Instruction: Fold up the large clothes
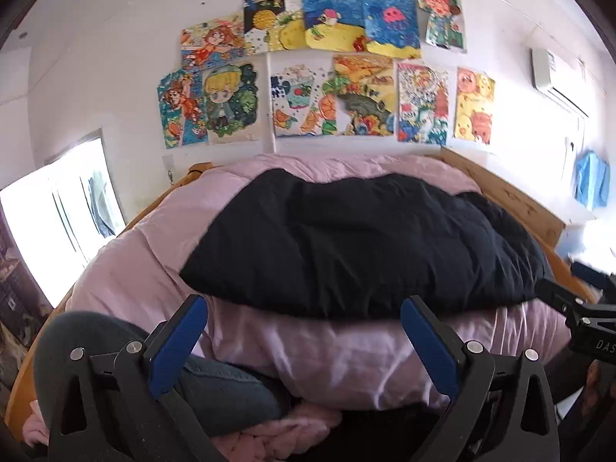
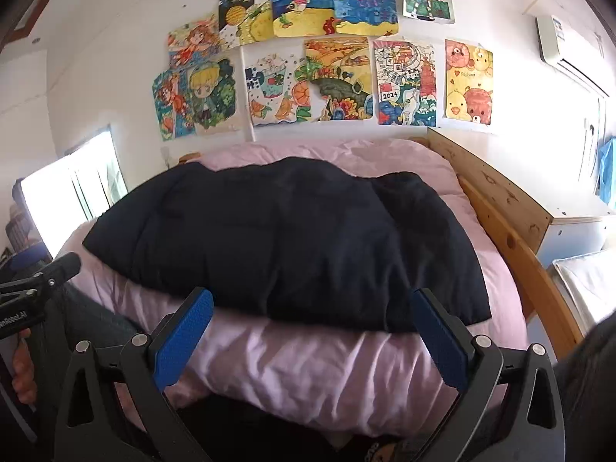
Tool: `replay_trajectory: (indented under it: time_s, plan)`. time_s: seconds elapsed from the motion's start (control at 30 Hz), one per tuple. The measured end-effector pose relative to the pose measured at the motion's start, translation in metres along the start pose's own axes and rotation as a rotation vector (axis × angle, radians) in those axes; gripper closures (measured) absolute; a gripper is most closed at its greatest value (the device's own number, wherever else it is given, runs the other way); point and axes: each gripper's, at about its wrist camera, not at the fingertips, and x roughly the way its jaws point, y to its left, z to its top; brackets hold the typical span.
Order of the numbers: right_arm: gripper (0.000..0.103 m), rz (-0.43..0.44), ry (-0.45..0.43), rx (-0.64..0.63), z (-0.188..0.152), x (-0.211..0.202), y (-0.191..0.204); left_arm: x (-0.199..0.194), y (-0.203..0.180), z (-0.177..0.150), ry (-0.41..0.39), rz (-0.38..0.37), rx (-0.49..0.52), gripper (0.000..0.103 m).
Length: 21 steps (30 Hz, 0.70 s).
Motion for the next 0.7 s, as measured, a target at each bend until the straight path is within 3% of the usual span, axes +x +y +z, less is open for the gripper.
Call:
replay_trajectory:
  time_s: [0.2, 0.7]
  plan:
    - [0.002, -0.031, -0.074, -0.075, -0.004, -0.022, 0.017, -0.008, -0.006, -0.014, 0.012, -0.015, 0.025, 0.001]
    - [0.002, -0.045, -0.066, -0.053, -0.010, -0.032, 0.018, -0.013, 0.012, -0.023, -0.005, 0.029, -0.039, 0.002]
